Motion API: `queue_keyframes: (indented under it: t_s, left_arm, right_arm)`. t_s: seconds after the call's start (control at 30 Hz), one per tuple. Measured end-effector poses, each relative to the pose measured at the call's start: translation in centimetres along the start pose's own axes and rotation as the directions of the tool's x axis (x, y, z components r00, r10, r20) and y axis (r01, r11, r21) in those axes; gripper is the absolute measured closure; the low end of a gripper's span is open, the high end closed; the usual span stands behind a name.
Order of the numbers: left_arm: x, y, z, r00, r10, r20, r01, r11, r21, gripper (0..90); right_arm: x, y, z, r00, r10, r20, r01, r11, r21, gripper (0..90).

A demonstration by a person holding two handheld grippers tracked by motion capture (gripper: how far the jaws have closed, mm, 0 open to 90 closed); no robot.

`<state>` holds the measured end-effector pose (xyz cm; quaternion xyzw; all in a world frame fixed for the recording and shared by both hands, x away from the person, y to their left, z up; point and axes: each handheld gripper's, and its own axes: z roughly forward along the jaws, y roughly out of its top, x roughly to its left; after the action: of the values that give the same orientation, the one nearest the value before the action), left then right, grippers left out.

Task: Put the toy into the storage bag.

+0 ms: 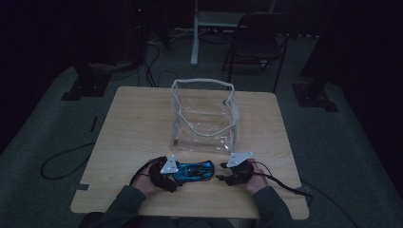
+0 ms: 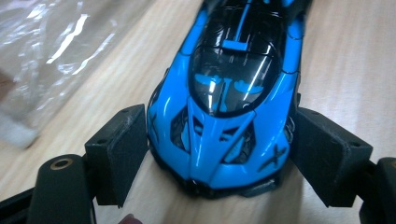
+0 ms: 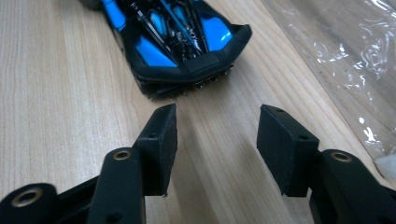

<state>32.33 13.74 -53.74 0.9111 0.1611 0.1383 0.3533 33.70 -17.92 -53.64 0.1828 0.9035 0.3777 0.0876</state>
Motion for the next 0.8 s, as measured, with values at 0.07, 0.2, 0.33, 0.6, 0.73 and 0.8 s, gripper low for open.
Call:
queue_keyframes:
  t_s: [0.07, 0.2, 0.33, 0.6, 0.73, 0.8]
  left_arm:
    - [0.3, -0.1, -0.2, 0.9997, -0.007, -0.023, 0.007, 1.0000, 0.004, 22.1]
    - [0.5, -0.3, -0.2, 0.9986, -0.031, -0.043, 0.031, 0.9995, 0.007, 20.7]
    - [0.6, -0.3, -0.3, 0.9985, -0.044, -0.033, 0.044, 0.9990, -0.004, 20.8]
    - [0.5, -0.2, 0.2, 0.9985, -0.054, -0.010, 0.054, 0.9985, 0.000, 22.1]
    - [0.7, -0.2, 0.5, 0.9974, -0.071, 0.008, 0.071, 0.9975, -0.006, 22.0]
    - [0.6, -0.2, 0.5, 0.9975, -0.071, 0.006, 0.071, 0.9975, -0.005, 21.8]
  right_arm:
    - [0.3, 0.3, 0.3, 0.9998, -0.012, -0.018, 0.012, 1.000, 0.001, 45.1]
    - [0.9, 0.9, 1.0, 0.9991, -0.039, -0.019, 0.039, 0.999, 0.010, 35.4]
    - [1.0, 1.3, 1.3, 0.9996, -0.025, -0.008, 0.025, 1.000, -0.010, 23.2]
    - [0.5, 1.8, 1.9, 0.9983, -0.016, -0.057, 0.012, 0.997, -0.071, 16.0]
    - [1.0, 2.6, 2.8, 0.9961, -0.068, -0.056, 0.065, 0.996, -0.055, 12.3]
    - [1.2, 2.8, 3.6, 0.9950, -0.085, -0.052, 0.084, 0.996, -0.022, 11.7]
